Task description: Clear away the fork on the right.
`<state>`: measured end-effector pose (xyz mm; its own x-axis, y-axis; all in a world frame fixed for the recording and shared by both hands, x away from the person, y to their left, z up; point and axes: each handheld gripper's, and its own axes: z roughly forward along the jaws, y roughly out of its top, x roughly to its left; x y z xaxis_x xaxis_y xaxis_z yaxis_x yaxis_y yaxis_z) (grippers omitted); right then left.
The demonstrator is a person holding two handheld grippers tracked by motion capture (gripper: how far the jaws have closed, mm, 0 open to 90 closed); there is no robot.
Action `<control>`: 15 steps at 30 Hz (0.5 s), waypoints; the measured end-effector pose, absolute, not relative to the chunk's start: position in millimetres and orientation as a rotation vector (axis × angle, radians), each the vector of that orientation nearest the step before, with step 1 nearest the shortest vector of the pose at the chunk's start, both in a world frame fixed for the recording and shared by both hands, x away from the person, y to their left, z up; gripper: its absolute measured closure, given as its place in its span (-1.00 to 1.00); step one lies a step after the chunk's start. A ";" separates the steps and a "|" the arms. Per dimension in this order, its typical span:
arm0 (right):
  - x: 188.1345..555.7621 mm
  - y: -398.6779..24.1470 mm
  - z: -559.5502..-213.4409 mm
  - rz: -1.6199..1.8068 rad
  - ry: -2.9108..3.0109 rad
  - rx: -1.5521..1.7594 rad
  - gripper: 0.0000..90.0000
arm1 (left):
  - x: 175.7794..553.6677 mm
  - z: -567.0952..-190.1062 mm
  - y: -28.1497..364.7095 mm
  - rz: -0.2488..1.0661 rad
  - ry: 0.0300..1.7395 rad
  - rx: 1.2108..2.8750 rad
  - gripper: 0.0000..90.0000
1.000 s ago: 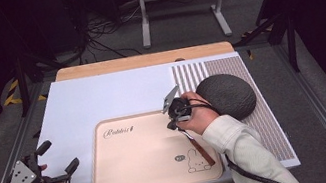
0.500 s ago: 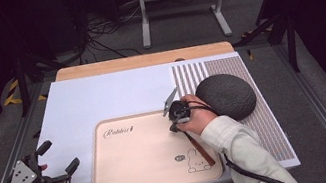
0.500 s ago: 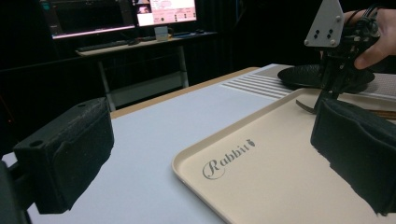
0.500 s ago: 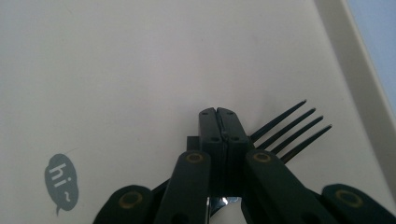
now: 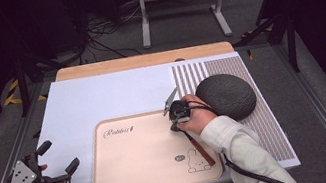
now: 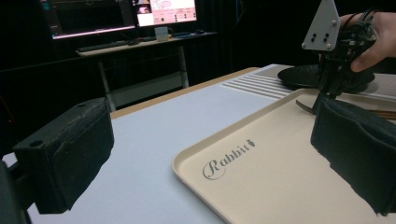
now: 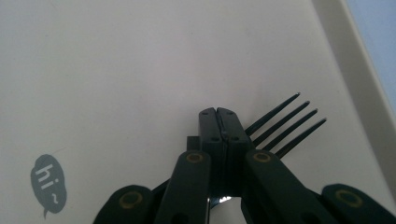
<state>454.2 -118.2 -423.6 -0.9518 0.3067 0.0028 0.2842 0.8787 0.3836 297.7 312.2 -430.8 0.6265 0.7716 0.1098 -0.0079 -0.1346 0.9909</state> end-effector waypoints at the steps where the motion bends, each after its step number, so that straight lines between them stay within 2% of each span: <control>1: 454.5 -118.4 -423.6 0.594 2.987 0.472 1.00 | 297.7 -430.9 312.1 0.760 0.654 1.574 -1.00; 15: 460.5 -134.4 -422.4 0.568 2.949 0.567 1.00 | 297.8 -431.0 311.9 0.758 0.653 1.576 -1.00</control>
<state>460.5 -134.4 -422.4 -0.9276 0.3733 -0.0131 0.3418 0.8623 0.3738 297.8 311.9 -431.0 0.6289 0.7700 0.1077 -0.0066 -0.1333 0.9911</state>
